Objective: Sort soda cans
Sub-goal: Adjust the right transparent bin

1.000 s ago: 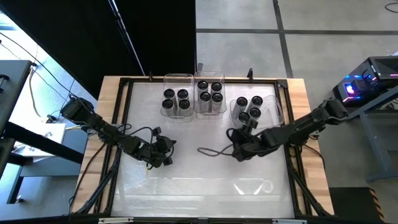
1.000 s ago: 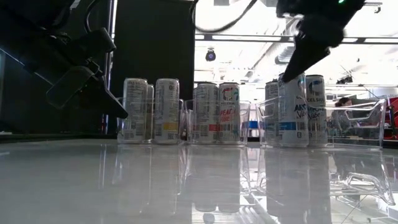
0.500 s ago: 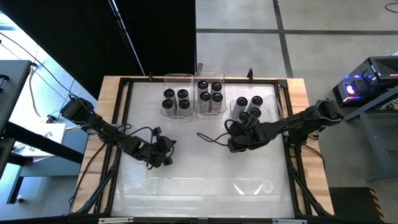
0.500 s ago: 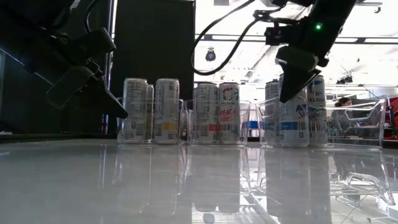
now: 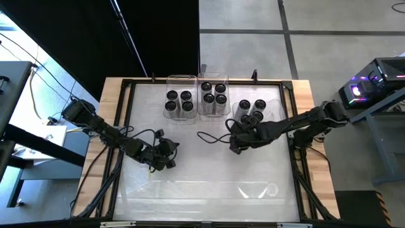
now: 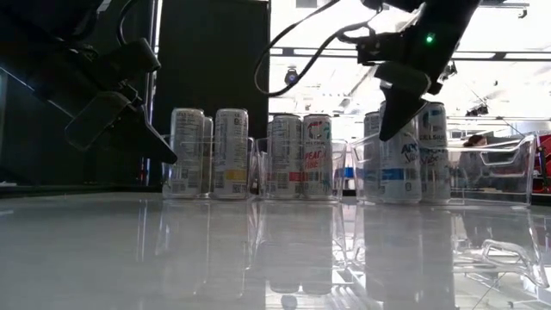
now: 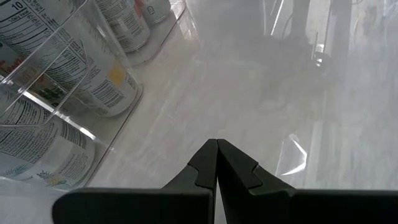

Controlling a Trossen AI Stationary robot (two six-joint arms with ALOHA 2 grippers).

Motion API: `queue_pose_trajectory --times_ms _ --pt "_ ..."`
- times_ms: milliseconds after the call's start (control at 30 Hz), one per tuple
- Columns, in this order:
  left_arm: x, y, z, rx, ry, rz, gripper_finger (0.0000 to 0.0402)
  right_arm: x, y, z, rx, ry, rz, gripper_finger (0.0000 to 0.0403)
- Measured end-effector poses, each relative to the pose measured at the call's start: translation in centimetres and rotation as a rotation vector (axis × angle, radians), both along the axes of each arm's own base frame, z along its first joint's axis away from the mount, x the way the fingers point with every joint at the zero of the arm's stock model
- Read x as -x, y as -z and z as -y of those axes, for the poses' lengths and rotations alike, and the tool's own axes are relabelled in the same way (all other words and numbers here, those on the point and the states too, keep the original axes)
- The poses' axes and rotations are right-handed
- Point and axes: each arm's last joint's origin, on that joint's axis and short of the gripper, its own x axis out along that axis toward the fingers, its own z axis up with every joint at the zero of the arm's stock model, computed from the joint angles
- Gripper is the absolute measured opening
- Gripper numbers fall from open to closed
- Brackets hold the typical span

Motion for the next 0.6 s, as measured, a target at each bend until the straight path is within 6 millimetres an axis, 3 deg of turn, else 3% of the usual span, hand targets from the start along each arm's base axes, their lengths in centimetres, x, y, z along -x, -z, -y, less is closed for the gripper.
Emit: queue_pose_trajectory --times_ms 200,600 --pt "0.0 0.0 0.0 0.000 0.000 0.000 0.0000 0.1 0.0 -0.8 -0.060 -0.064 -0.016 0.0006" --pt "-0.1 -0.1 0.0 0.003 -0.001 0.010 0.0000 1.3 -0.5 -6.1 -0.178 -0.403 -0.035 0.0011"
